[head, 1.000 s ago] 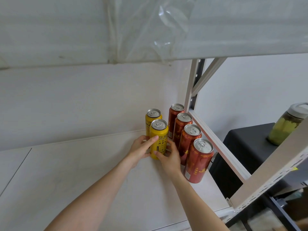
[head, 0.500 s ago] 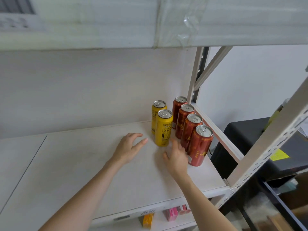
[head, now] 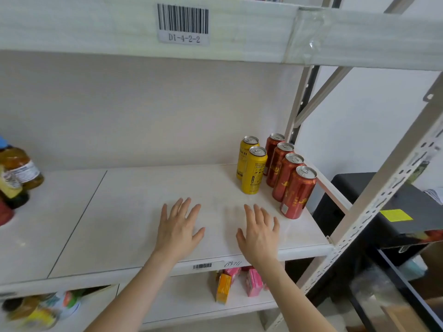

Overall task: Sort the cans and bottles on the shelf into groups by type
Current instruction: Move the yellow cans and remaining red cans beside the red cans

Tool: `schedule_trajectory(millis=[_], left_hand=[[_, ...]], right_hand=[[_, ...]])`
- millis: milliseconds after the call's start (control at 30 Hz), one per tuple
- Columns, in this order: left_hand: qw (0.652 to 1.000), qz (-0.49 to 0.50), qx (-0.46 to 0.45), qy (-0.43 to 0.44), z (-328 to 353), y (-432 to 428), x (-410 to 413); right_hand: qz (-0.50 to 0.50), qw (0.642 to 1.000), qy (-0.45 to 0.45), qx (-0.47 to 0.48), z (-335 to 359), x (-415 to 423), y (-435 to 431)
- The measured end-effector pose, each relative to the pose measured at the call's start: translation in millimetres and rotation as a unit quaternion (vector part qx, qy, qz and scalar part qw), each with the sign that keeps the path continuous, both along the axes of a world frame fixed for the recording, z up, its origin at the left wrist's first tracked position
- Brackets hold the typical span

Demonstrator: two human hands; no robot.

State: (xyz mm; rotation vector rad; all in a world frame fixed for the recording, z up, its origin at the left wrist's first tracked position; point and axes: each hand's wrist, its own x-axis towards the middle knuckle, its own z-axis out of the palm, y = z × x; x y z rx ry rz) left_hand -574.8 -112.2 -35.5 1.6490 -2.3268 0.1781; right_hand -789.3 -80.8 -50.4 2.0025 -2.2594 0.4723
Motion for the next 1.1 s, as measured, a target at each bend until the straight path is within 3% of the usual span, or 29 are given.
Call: schedule_trajectory(millis=[367,700,1100], left_hand=[[0.999,0.034,-0.025,-0.007,-3.1,73.3,63.2],[0.996,0.084,-0.009,-0.028,7.7,155.1,166.8],[0.995,0.084,0.001,-0.052,12.1,159.2,288.3]], right_hand=[[0.033,0.999,0.020,0.011,0.1,58.4,60.8],[0.089,0.996,0.020,0.010,12.8,160.4,125.8],[0.087,0.996,0.018,0.004,17.8,295.6,131.8]])
